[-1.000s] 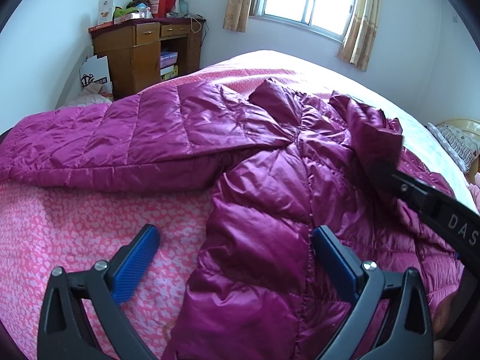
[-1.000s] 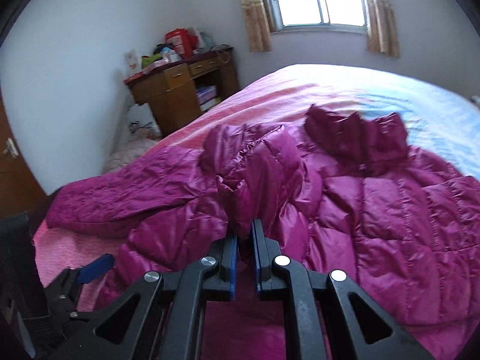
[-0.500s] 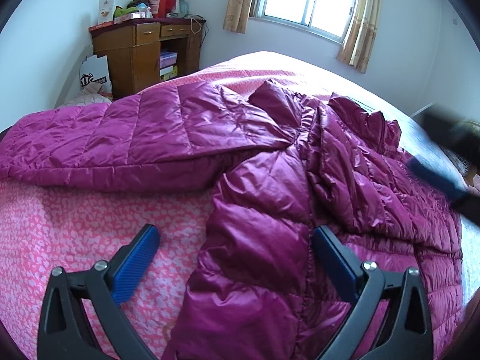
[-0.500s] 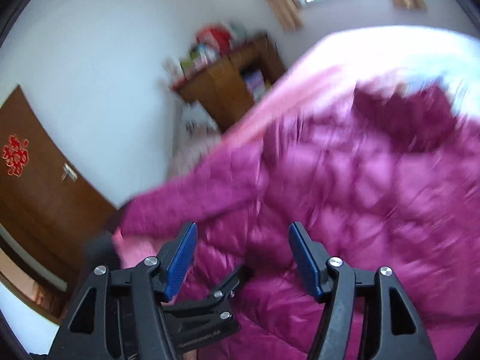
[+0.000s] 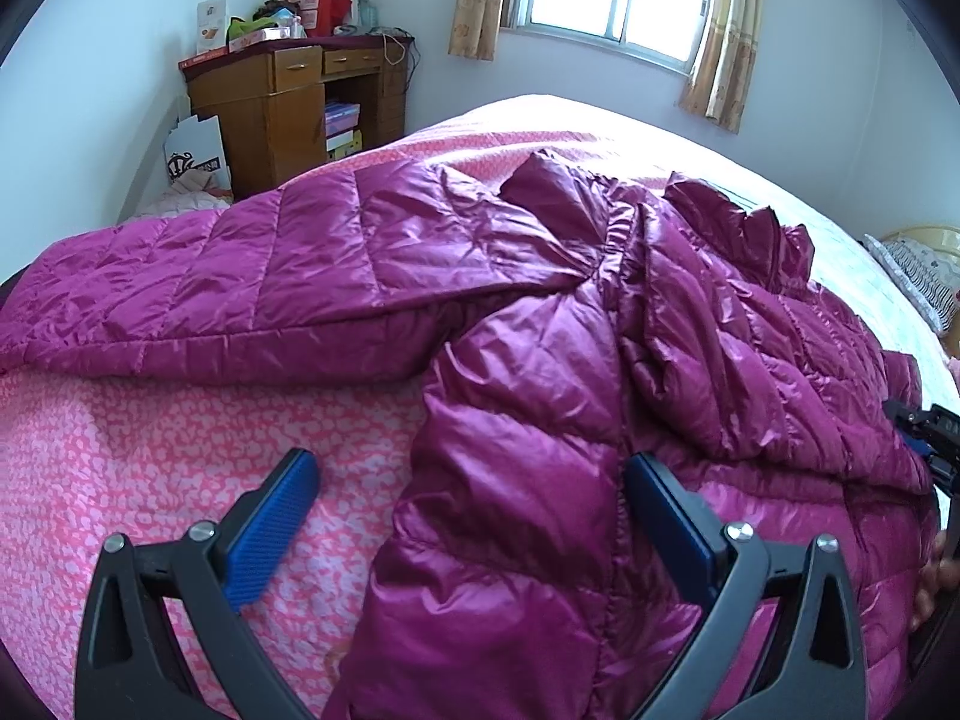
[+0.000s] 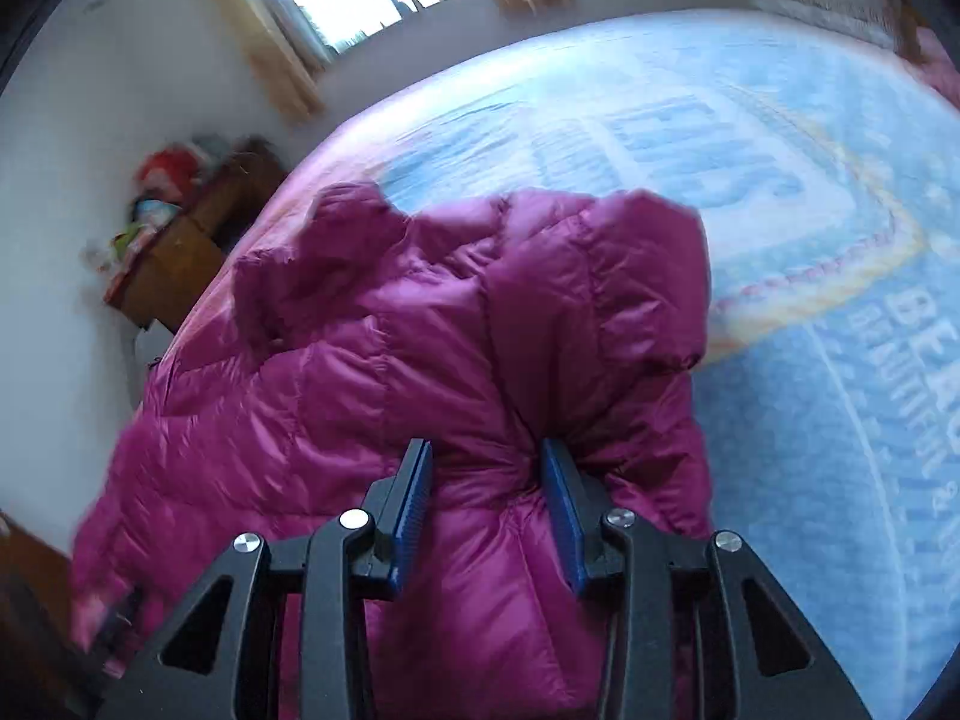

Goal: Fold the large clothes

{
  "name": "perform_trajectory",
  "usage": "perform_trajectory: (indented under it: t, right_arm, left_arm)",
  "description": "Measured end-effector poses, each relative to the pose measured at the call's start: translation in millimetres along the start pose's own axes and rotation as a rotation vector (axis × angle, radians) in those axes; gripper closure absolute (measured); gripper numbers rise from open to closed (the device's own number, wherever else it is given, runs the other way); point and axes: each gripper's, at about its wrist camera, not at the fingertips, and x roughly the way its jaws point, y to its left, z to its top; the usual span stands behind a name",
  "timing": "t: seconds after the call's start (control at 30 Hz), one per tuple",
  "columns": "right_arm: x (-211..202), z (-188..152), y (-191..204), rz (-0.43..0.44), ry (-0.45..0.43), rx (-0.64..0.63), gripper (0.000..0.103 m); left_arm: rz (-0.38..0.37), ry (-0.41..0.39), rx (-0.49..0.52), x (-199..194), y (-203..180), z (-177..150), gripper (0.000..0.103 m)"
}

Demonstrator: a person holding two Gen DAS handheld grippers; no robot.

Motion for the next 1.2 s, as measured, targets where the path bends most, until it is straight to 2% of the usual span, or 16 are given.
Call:
perform_trajectory:
  t: [0.1,0.2,0.27,0.37,0.43,0.47,0.53,0.63,0.7,0.77,0.83,0.9,1.0,1.07,1.1,1.2]
  right_arm:
    - [3.9,-1.8,18.7,-0.090,-0.001,-0.079,0.062]
    - [-0.3,-3.3,27.3,-0.112,-0.033,-0.115,0.062]
    - [-10.3,-0.8,20.9,-0.107,-0.073,-0.106,0.062]
    - [-35.0,-3.3,17.6,-0.121,-0.129,-0.108,0.062]
    - [-41.4,-5.6,25.0,-0.142,-0.158,-0.135,0.062]
    - [-43.6,-5.9,27.2,-0.147,-0.166,-0.146,0.062]
    - [-47.0,-6.7,32.3,-0.160,-0.179,-0.170,0.062]
    - [-46.1,-6.6,34.0,-0.169,-0.177,-0.184,0.062]
    - [-45.4,-6.3,32.5,-0.171,-0.173,-0.180,0.062]
    - [-43.5,-5.8,31.1,-0.168,-0.164,-0.177,0.062]
    - [-41.0,-5.4,30.5,-0.169,-0.151,-0.174,0.062]
    - [-40.2,-4.9,29.3,-0.168,-0.144,-0.168,0.062]
    - [-41.4,-4.6,27.7,-0.163,-0.148,-0.158,0.062]
    - [-40.5,-5.0,27.8,-0.164,-0.145,-0.156,0.062]
    - [-40.4,-5.1,28.1,-0.166,-0.145,-0.157,0.062]
    - [-40.1,-5.2,29.0,-0.170,-0.146,-0.163,0.062]
  left_arm:
    - [0.019,0.009,0.009,2.2,-4.9,1.4,0.000]
    - [0.056,0.022,0.028,-2.0,-10.4,5.3,0.000]
    - [0.090,-0.029,0.075,-17.2,-20.6,12.6,0.000]
    - [0.109,-0.157,0.139,-42.4,-45.5,31.5,0.000]
    - [0.100,-0.198,0.184,-44.7,-66.1,44.9,0.000]
    - [0.121,-0.201,0.207,-37.7,-77.7,51.8,0.000]
    - [0.215,-0.166,0.219,-10.0,-92.1,59.3,0.000]
    - [0.268,-0.028,0.223,37.1,-96.4,54.0,0.005]
    - [0.268,0.017,0.214,51.4,-91.8,46.4,0.004]
    - [0.267,0.025,0.196,53.6,-88.3,50.4,0.000]
    - [0.250,0.042,0.182,56.1,-83.4,53.3,0.000]
    - [0.208,0.033,0.154,46.4,-73.5,58.0,0.000]
    - [0.153,-0.072,0.018,9.3,-33.3,68.7,0.000]
    - [0.153,-0.124,-0.081,-9.7,-0.3,73.5,0.000]
    - [0.175,-0.147,-0.130,-17.1,18.4,76.0,0.000]
    - [0.327,-0.196,-0.301,-35.0,89.0,78.3,0.000]
